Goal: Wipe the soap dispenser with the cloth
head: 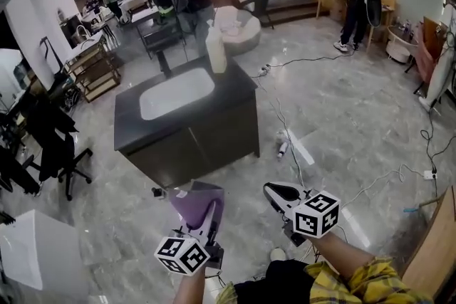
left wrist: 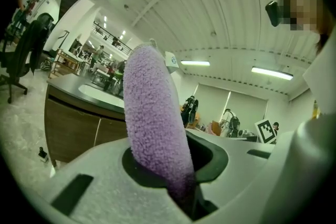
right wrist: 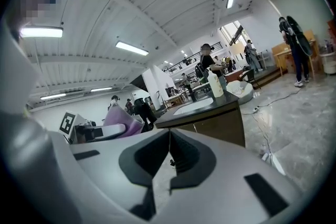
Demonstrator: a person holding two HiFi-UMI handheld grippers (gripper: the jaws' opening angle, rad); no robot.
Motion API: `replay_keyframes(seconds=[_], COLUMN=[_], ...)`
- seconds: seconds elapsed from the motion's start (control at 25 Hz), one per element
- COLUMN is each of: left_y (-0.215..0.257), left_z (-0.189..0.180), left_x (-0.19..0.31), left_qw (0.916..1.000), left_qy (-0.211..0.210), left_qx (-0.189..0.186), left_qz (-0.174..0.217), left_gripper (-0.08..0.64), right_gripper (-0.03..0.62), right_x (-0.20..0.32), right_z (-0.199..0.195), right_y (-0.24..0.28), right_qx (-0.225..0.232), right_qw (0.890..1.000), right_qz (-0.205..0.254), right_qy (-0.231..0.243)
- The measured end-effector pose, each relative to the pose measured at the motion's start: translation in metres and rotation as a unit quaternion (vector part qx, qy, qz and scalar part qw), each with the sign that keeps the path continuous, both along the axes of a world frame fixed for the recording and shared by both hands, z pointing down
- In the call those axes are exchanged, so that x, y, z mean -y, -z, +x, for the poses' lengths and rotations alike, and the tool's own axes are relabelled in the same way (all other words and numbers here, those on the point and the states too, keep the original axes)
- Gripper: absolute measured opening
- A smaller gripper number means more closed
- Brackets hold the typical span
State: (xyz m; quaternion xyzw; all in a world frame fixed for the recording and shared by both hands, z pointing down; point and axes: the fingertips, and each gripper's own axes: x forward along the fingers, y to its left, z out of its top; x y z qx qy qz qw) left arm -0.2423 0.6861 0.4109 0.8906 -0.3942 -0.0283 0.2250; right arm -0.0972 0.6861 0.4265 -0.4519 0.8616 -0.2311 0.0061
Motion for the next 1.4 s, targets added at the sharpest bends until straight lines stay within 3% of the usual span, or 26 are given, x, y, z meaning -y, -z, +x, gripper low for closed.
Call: replay_keyframes(seconds=[0.44,0.76,1.0,1.4], left_y=[0.0,-0.012,-0.013,-0.016], left_z=[0.099,0.119,0.129,0.112], left_x=[0.064,0.105,0.161,0.27], left_qw=[0.9999,0.9995,0.9997,0.999], left_qy=[0.006,-0.009,-0.016,-0.036], left_qx=[0.014,0.028,0.007,0.009], left_qz=[-0.005,-0.01,-0.018,-0.025], left_gripper=[0.056,0.057,0.057,0.057], right_gripper=[0.006,0.006,0.006,0.006], right_x=[0.072,0.109,0.15,0.255], right_z=[0.089,0.098,0.117,0.093], right_y=[0.003,-0.012,-0.012,-0.007], right_qx=[0.001,0.009,-0.016,-0.024], right_qw=[1.0,1.0,1.0,1.0], right_qz=[0.002,-0.009,-0.018,-0.017], right_qy=[0.006,0.007,-0.005,-0.011])
